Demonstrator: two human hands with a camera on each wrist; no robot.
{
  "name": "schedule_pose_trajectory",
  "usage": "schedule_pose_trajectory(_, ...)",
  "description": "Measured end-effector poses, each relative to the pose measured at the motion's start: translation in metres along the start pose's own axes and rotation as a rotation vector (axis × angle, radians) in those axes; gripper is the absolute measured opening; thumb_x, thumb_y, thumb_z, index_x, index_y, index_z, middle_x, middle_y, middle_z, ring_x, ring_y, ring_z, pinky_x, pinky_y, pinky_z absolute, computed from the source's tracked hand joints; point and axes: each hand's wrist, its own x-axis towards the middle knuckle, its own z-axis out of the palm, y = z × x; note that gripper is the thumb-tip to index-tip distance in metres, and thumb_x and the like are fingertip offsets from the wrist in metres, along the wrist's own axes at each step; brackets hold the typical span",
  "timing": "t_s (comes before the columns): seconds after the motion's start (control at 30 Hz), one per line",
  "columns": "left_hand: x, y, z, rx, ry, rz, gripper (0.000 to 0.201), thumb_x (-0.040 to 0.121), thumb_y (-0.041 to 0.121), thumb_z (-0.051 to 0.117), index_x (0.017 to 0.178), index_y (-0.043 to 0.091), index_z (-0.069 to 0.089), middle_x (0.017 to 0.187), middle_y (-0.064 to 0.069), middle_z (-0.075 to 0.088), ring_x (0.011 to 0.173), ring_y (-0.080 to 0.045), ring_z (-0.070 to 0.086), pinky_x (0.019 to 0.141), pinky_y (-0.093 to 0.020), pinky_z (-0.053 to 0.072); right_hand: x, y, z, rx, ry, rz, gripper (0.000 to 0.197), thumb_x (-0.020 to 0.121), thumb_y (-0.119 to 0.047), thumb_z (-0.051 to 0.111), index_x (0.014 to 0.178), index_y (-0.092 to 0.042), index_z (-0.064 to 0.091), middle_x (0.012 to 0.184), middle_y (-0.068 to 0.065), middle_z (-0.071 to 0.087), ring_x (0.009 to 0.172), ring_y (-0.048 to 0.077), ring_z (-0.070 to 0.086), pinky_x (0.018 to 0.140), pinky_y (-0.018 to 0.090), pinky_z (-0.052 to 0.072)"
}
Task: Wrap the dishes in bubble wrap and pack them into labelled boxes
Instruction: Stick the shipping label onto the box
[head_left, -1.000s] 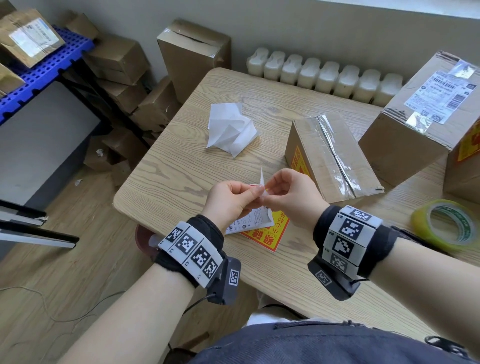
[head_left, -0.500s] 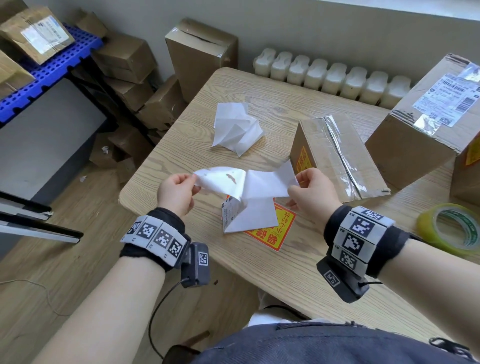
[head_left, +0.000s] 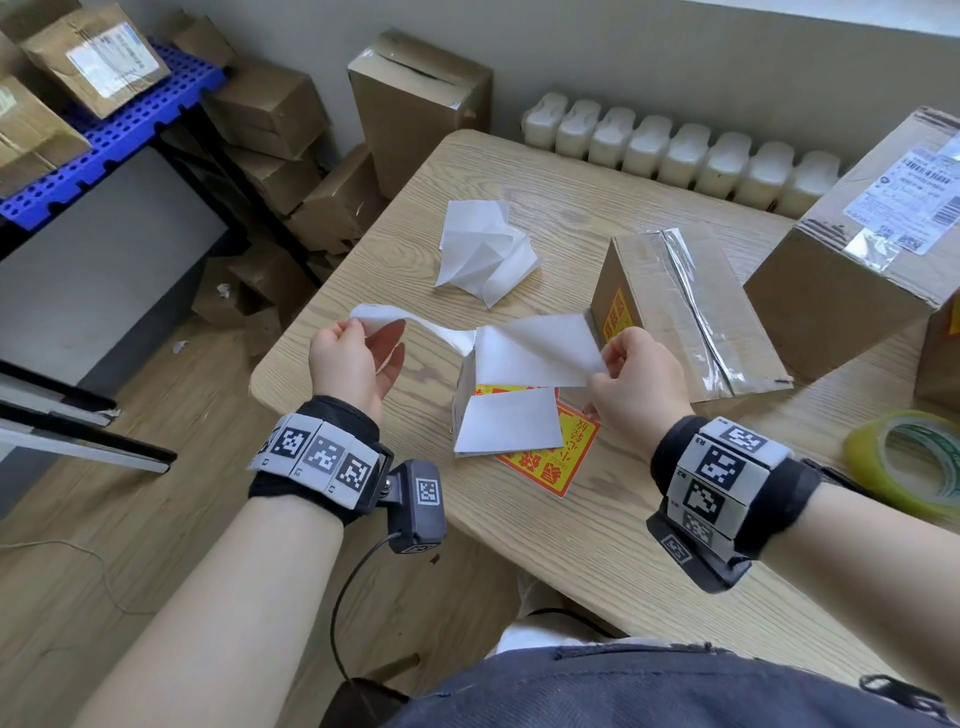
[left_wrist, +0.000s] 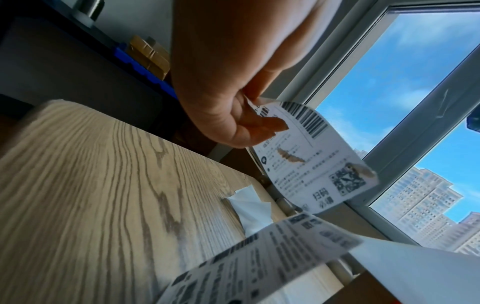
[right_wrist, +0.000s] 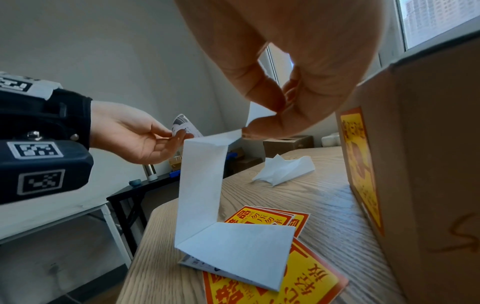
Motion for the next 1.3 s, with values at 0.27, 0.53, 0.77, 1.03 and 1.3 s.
schedule_pose_trajectory(0.27, -0.010, 0.011, 0.019, -0.009, -0.039, 0.082, 0.023, 0.099, 0.007, 0.033, 0.117, 0.008, 0.045, 0.095, -0.010, 0.064, 0.070, -0.009, 0.068, 0.061, -0.025, 0.055, -0.008, 0.007, -0.007, -0.188, -0.053, -0.108, 0.025, 0.082, -0.006, 0.050, 0.107, -0.009, 0.050, 0.105, 0.009, 0.049, 0.086, 0.022, 0.046, 0.077, 0.030, 0.039)
schedule_pose_trajectory(0.53, -0.041, 0.004, 0.041, 0.060, -0.268, -0.035, 0.019, 0.099, 0.006, 0.037, 0.112, 0.007, 0.051, 0.088, -0.009, 0.068, 0.071, -0.011, 0.070, 0.064, -0.028, 0.055, -0.014, -0.001, 0.005, -0.210, -0.324, -0.384, 0.046, 0.081, -0.019, 0.060, 0.126, -0.028, 0.057, 0.155, 0.004, 0.012, 0.142, 0.019, 0.016, 0.111, 0.033, 0.028)
schedule_pose_trajectory(0.77, -0.056, 0.009, 0.042, 0.050, -0.319, -0.070, 0.017, 0.100, 0.007, 0.037, 0.104, 0.008, 0.054, 0.085, -0.011, 0.070, 0.073, -0.014, 0.070, 0.070, -0.031, 0.057, -0.005, -0.011, 0.027, -0.213, -0.528, -0.333, 0.060, 0.089, -0.021, 0.055, 0.144, -0.014, 0.033, 0.151, 0.000, 0.025, 0.137, 0.016, 0.025, 0.106, 0.027, 0.028)
schedule_pose_trajectory(1.03, -0.053, 0.025, 0.037, 0.049, -0.298, 0.016, 0.021, 0.101, 0.008, 0.036, 0.110, 0.010, 0.056, 0.090, -0.010, 0.070, 0.075, -0.014, 0.070, 0.066, -0.029, 0.056, -0.005, 0.008, 0.035, -0.315, -0.519, -0.214, 0.052, 0.090, -0.031, 0.056, 0.139, -0.020, 0.044, 0.150, 0.007, 0.022, 0.125, 0.022, 0.043, 0.103, 0.032, 0.041)
schedule_pose_trajectory(1.3, -0.072, 0.007, 0.064, 0.226, -0.423, -0.030, 0.016, 0.098, 0.022, 0.048, 0.107, 0.012, 0.057, 0.088, -0.005, 0.066, 0.078, -0.013, 0.063, 0.068, -0.029, 0.053, -0.010, -0.021, -0.004, -0.082, 0.183, -0.509, 0.045, 0.078, -0.024, 0.074, 0.115, -0.009, 0.054, 0.120, 0.007, 0.049, 0.113, 0.023, 0.047, 0.093, 0.032, 0.041)
